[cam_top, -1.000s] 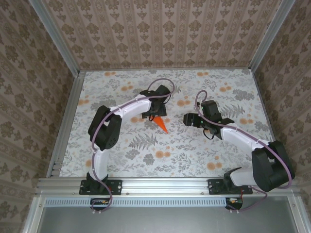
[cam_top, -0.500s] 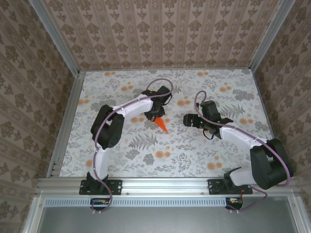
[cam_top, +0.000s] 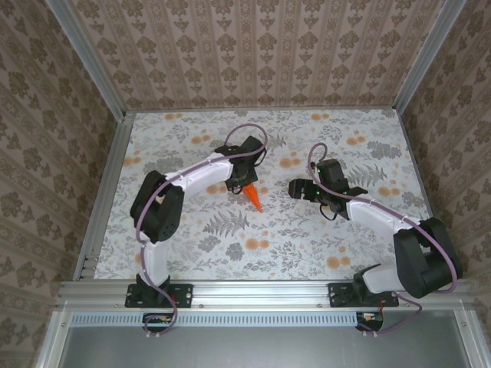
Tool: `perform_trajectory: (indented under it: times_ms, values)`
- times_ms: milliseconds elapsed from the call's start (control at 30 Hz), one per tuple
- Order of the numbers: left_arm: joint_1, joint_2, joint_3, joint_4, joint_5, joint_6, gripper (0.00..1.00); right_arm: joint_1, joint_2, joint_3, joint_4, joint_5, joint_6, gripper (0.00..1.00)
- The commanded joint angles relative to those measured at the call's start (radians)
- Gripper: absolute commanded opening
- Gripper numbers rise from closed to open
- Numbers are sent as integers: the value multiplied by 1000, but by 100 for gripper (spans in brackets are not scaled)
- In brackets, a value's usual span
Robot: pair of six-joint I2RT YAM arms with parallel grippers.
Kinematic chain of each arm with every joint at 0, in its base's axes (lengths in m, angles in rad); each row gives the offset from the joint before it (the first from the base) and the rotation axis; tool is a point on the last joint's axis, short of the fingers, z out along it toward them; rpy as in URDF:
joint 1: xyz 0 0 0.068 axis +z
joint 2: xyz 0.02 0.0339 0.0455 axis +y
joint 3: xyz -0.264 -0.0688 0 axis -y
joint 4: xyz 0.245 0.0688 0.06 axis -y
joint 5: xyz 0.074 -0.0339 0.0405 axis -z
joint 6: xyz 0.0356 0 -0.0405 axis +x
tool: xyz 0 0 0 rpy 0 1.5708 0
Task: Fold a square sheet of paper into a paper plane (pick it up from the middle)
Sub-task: Move a paper plane to the center of the table.
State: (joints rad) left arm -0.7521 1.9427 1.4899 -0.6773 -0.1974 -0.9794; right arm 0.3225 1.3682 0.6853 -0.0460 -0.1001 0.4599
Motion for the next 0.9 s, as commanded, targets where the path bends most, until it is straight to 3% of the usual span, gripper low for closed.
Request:
perform_trajectory:
  times_ms: [0, 100, 333, 567, 867]
  values:
    - [2, -104, -49, 140, 73, 80, 0, -27, -43, -38, 46, 12, 60, 92]
    - [9, -150, -82, 232, 153, 148, 0, -44, -83, -57, 65, -6, 78, 100]
    - [49, -180, -204, 547, 439, 206, 0, -48, -139, -85, 140, -68, 86, 100]
    - [60, -90, -245, 694, 529, 153, 0, -49, -112, -49, 118, -105, 138, 100]
    - [71, 10, -232, 731, 514, 105, 0, -37, 77, 42, 71, -275, 228, 71]
